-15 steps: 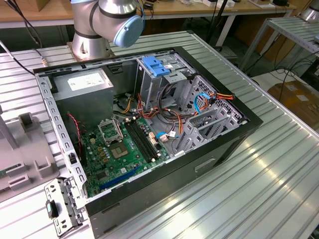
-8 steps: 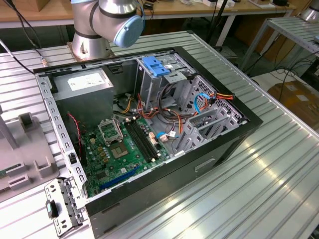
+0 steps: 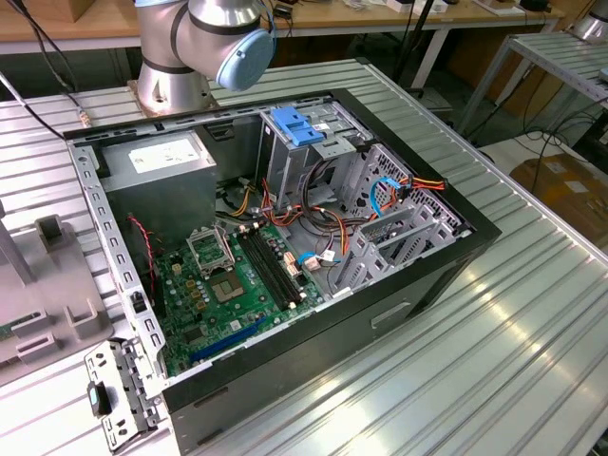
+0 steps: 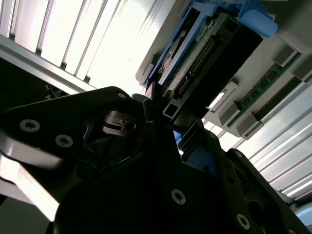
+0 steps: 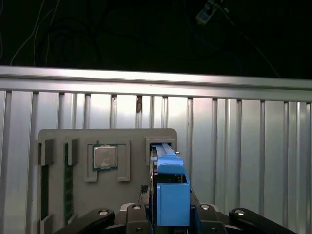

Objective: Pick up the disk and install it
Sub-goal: 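Pick up the disk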

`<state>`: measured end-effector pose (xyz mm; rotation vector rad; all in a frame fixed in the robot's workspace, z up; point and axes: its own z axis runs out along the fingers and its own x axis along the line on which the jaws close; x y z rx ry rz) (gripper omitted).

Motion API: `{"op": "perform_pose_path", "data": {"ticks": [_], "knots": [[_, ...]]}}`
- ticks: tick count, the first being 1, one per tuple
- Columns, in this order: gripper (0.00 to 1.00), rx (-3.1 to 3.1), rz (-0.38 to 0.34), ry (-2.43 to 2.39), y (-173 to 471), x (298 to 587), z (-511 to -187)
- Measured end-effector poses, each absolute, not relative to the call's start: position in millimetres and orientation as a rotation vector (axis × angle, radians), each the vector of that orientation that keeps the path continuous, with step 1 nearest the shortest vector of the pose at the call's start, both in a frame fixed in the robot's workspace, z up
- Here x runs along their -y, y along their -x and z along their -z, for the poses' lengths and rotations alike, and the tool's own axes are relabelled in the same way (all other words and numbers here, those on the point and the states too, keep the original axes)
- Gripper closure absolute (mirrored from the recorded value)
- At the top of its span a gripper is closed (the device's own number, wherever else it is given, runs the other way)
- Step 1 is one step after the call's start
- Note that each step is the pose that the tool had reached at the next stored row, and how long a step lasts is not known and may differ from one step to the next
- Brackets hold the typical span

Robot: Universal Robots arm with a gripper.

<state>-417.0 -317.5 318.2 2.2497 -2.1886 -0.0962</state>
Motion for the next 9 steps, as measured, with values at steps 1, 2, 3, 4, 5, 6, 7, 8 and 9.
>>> {"op": "perform_pose_path", "data": {"ticks": [1, 2, 3, 4, 5, 6, 7, 8, 9], "knots": [[0.63, 2.189, 0.096, -2.250, 417.1, 317.5, -318.8], [0.63, 2.189, 0.096, -2.250, 417.0, 317.5, -319.5], [0.63, 2.189, 0.096, -2.250, 417.1, 317.5, -320.4], [0.63, 2.189, 0.096, -2.250, 417.1, 317.5, -321.3], [0.63, 2.189, 0.096, -2.250, 417.1, 317.5, -321.9], [0.63, 2.189, 0.096, -2.250, 417.0, 317.5, -322.8], [0.63, 2.189, 0.096, -2.250, 417.1, 317.5, -323.4], [0.63, 2.189, 0.096, -2.250, 417.1, 317.5, -324.0], [0.63, 2.189, 0.096, -2.250, 417.1, 317.5, -324.6]]}}
